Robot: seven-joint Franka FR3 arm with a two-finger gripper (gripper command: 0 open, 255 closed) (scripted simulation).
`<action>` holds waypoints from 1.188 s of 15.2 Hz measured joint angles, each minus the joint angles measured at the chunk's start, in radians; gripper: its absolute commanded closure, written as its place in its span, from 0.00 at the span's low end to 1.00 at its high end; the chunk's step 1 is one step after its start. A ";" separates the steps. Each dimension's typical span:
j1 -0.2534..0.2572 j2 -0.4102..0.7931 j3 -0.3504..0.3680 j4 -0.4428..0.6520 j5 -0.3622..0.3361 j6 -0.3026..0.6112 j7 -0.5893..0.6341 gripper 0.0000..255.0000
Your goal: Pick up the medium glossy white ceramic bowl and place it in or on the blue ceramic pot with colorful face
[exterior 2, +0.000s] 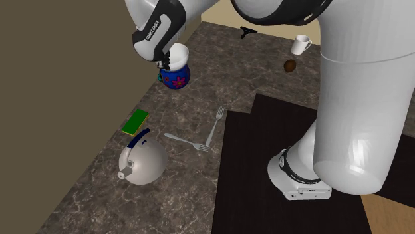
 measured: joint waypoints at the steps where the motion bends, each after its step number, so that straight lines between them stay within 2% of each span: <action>1: 0.000 0.000 0.000 0.000 0.000 0.001 0.000 1.00; 3: 0.000 0.000 0.000 -0.001 0.000 0.001 0.000 1.00; 4: 0.000 0.000 0.000 -0.001 0.000 0.001 0.000 0.00; 10: 0.000 0.000 0.000 -0.001 0.000 0.001 0.000 0.00; 14: 0.014 -0.075 0.002 -0.013 -0.002 -0.062 0.002 0.00; 18: 0.016 -0.092 0.003 -0.009 -0.001 -0.085 0.000 0.00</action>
